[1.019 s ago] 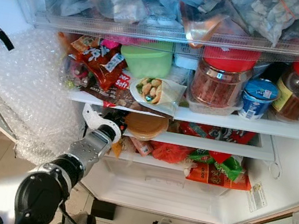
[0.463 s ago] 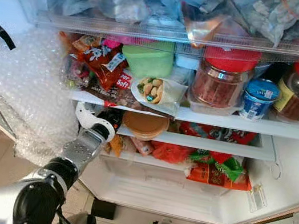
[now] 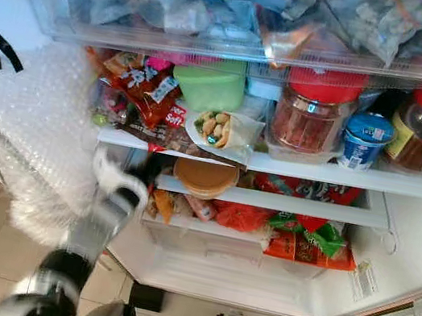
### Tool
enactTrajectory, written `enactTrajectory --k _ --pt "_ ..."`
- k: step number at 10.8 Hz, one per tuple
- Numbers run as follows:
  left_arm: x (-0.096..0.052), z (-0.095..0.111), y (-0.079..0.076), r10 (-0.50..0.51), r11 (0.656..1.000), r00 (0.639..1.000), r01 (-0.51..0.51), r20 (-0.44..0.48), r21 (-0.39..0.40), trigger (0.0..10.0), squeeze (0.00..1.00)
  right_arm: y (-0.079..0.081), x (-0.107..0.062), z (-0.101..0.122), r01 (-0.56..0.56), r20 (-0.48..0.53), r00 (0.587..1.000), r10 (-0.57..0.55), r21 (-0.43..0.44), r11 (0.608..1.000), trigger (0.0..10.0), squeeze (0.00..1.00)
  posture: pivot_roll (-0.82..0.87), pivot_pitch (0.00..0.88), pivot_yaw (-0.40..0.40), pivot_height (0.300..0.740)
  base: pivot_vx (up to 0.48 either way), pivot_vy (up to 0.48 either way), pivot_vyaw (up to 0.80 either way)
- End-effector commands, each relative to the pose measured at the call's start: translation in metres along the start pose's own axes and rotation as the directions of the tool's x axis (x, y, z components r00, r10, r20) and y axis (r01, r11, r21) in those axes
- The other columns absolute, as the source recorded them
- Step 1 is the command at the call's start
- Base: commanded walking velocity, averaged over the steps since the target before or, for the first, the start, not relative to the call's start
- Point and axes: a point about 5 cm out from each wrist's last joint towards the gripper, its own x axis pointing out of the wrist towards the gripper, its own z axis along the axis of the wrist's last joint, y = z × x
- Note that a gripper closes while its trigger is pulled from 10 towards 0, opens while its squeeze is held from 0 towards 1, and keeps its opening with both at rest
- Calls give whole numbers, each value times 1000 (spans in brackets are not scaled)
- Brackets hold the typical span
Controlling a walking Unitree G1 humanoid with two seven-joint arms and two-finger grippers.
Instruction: Restocking fridge
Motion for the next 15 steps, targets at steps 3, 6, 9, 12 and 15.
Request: enactTrajectory --k 3,6,9,12,15 --pt "-16 -72 -29 -51 991 980 26 -193 -128 10000 0 27 -6 -7 -94 -24 995 94 -3 996 10000 0 -187 109 153 660 0 0 0" --pt "-24 -79 -33 -106 994 955 103 -278 -25 10000 0 27 -6 -6 -91 -24 996 91 -2 996 10000 0 -192 106 154 660 0 0 0" --pt "-32 -78 -30 -70 998 950 66 -305 -23 10000 0 26 -6 -6 -91 -23 996 91 -3 996 10000 0 -191 102 154 660 0 0 0" --pt "-34 -89 -31 -74 997 924 59 -375 -52 10000 0 27 -6 -7 -90 -24 996 90 -3 996 10000 0 -198 99 159 660 0 0 0" --pt "-28 -95 -29 -70 997 916 60 -394 -38 10000 0 27 -6 -7 -90 -24 996 90 -3 996 10000 0 -198 100 158 660 0 0 0"
